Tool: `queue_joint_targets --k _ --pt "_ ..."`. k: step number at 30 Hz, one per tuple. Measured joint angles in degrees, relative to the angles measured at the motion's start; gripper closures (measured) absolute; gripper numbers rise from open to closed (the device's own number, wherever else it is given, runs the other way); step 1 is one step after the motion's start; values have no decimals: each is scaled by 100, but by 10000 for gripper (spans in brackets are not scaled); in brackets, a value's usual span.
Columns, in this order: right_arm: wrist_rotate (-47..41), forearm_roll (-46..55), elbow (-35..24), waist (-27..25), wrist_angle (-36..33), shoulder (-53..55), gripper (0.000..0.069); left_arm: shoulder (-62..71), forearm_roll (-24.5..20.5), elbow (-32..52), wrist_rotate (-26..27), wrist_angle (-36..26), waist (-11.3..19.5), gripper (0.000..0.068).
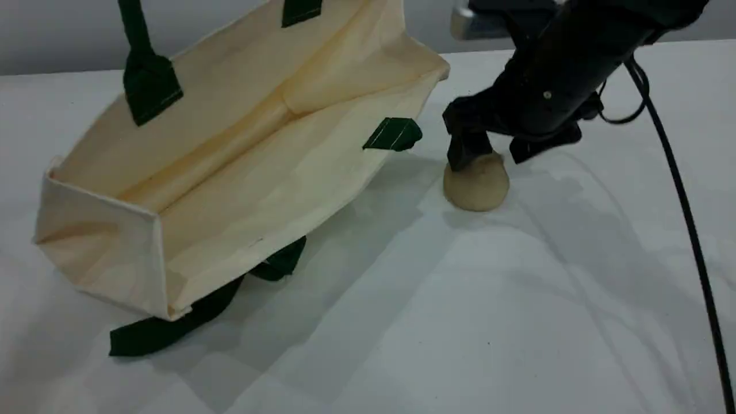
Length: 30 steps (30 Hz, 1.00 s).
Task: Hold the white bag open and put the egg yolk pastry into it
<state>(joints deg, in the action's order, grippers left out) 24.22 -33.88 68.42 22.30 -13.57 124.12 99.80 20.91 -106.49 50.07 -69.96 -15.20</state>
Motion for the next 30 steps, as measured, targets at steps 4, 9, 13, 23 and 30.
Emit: queue_joint_targets --k 4,9,13,23,30 --pt "0 -70 0 0 -5 6 103 0 0 0 -6 0 0 590" --pt "0 -222 0 0 -103 6 103 0 0 0 -6 0 0 590" --pt "20 -259 0 79 -176 6 103 0 0 0 -6 0 0 590" --pt "70 -204 0 287 51 95 103 0 4 0 -6 0 0 590" --pt "70 -195 15 282 122 465 135 0 28 0 -1 0 0 590"
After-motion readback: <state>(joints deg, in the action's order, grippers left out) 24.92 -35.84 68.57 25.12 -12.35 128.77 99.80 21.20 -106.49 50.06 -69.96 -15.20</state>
